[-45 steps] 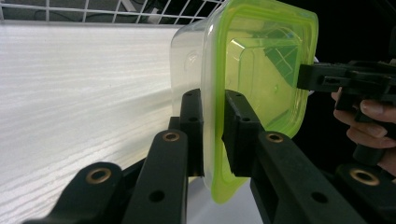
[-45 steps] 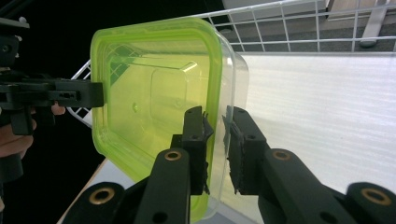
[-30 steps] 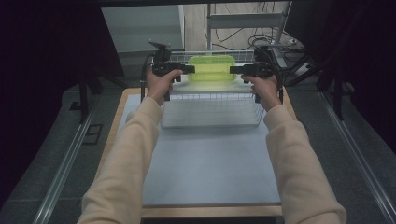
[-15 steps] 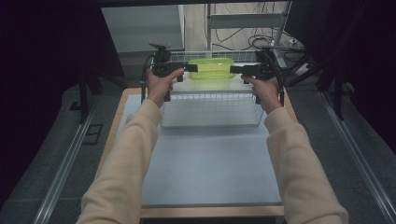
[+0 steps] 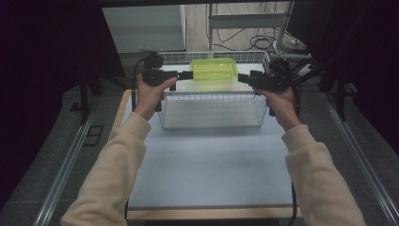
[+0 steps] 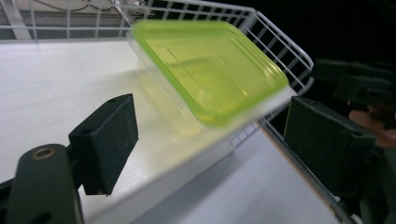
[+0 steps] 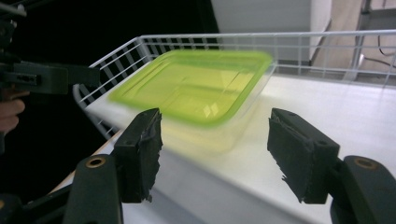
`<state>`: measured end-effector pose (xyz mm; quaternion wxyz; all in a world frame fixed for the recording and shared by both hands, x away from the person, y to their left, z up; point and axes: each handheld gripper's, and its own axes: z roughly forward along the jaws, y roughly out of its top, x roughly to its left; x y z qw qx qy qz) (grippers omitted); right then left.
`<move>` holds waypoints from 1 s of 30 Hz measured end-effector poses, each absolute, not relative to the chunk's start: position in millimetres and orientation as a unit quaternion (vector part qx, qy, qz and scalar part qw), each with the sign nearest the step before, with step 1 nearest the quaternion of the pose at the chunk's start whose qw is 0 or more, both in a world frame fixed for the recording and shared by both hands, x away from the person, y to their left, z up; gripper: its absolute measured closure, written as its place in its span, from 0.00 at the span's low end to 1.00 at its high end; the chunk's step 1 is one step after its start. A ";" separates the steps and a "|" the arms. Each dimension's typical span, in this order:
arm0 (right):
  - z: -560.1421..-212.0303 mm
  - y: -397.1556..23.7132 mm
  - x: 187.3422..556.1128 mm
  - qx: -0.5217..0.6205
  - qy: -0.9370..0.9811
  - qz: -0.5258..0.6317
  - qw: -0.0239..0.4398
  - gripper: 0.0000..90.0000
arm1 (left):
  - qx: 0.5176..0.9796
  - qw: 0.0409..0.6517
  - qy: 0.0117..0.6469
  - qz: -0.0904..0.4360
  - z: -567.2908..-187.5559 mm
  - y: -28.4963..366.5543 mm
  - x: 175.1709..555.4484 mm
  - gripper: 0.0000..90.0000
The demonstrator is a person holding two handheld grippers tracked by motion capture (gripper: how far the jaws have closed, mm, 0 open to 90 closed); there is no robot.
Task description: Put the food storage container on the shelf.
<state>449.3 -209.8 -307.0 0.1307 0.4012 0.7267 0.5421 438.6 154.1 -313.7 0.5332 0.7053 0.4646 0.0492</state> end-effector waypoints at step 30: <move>-468.4 -248.1 303.5 0.338 0.792 0.502 0.077 0.22 | 0.738 0.518 0.433 0.024 -464.3 157.5 279.2 0.25</move>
